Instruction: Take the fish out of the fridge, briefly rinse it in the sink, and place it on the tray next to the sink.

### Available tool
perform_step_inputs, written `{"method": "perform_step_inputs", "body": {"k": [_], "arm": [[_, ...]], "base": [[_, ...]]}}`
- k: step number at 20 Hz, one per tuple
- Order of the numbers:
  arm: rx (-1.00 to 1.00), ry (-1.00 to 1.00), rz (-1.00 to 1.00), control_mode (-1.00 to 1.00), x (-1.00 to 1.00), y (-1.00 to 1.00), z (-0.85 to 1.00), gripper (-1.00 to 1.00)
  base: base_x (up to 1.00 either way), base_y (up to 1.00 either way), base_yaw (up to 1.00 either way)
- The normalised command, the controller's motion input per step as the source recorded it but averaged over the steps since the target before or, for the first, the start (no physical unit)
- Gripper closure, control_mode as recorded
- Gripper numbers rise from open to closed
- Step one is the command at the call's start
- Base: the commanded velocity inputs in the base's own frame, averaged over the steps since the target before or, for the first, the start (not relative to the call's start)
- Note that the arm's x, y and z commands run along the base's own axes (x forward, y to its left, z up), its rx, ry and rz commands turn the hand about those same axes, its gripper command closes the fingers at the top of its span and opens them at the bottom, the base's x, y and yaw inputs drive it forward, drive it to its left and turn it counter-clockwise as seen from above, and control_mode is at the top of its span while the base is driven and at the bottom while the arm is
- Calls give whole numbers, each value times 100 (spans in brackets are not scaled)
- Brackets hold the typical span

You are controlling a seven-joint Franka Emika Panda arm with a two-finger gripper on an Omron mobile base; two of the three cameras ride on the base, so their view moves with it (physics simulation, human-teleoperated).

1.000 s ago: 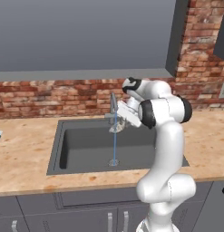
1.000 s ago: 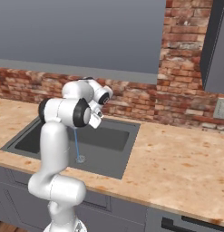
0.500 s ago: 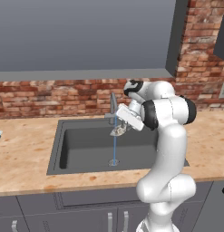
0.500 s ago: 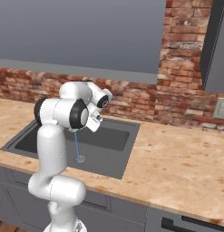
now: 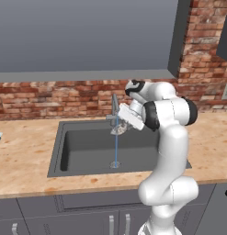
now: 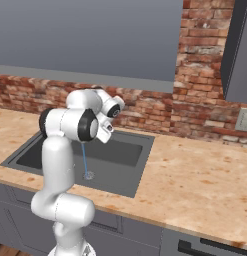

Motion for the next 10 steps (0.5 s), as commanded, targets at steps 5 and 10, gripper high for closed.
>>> {"method": "perform_step_inputs", "body": {"k": [5,10], "arm": [[-4,-5,-5,-100,34,0,-2,100],[0,3,0,-100,-15,0,0,100]], "base": [[0,0,0],[0,0,0]]}}
